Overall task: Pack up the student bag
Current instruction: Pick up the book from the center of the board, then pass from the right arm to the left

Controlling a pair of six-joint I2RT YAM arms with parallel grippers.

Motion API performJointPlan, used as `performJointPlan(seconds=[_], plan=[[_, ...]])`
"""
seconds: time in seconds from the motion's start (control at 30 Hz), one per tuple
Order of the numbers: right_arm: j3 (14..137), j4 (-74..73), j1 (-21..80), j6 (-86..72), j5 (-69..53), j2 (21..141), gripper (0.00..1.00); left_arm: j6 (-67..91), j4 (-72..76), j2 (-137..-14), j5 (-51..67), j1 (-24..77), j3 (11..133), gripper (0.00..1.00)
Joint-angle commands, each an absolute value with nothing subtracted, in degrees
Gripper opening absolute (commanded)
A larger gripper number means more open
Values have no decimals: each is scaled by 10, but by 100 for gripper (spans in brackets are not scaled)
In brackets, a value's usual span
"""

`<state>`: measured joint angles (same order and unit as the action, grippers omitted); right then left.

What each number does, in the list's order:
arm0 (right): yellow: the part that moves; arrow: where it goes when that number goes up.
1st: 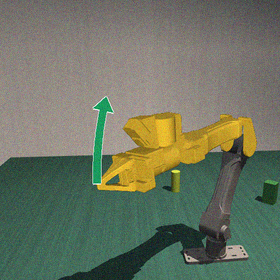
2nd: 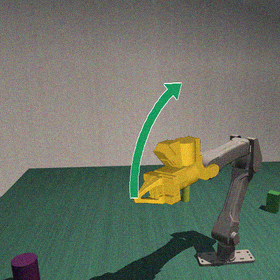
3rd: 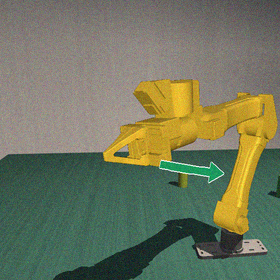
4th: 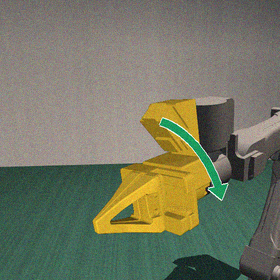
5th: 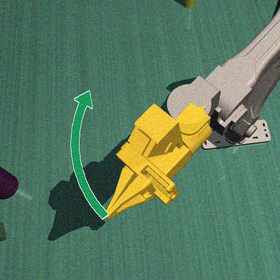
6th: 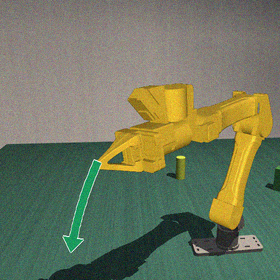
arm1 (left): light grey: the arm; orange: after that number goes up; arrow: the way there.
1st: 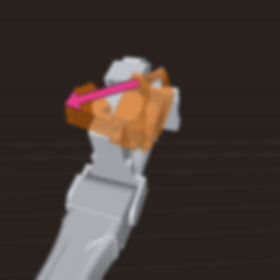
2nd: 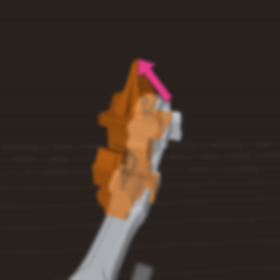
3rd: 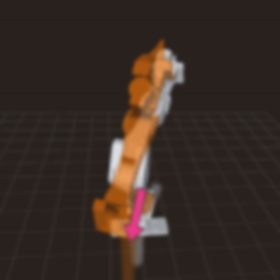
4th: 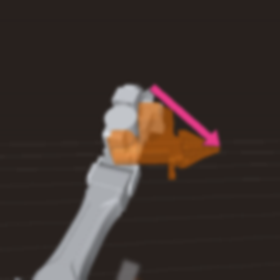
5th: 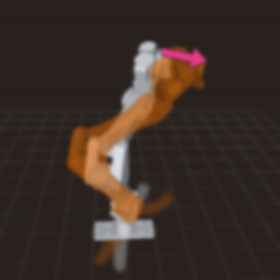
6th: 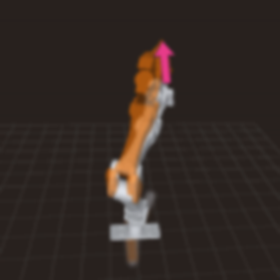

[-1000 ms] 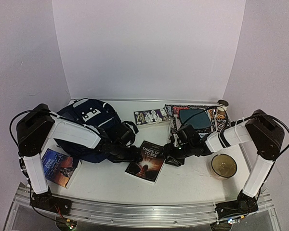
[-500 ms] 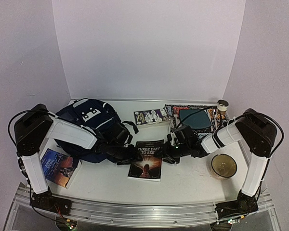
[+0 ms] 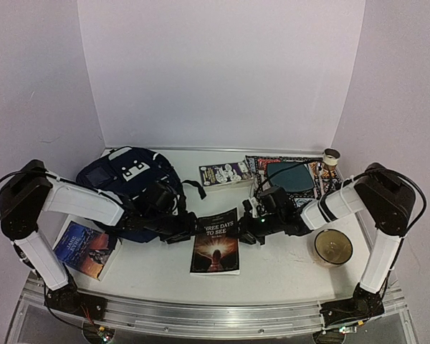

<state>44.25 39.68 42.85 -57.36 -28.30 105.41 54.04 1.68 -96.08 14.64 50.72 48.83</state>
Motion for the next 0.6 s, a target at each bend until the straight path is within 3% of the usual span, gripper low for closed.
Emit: performJointPlan(seconds=[0.0,0.2,0.57], plan=[[464,383,432,-550,-335,1017,0,543,47,-909,118,488,457,66],[480,408,429,-553,-365,994,0,537,56,-868,131,476,439,71],[525,490,417,-594,-429,949,0,546,98,-827,165,473,428,73]])
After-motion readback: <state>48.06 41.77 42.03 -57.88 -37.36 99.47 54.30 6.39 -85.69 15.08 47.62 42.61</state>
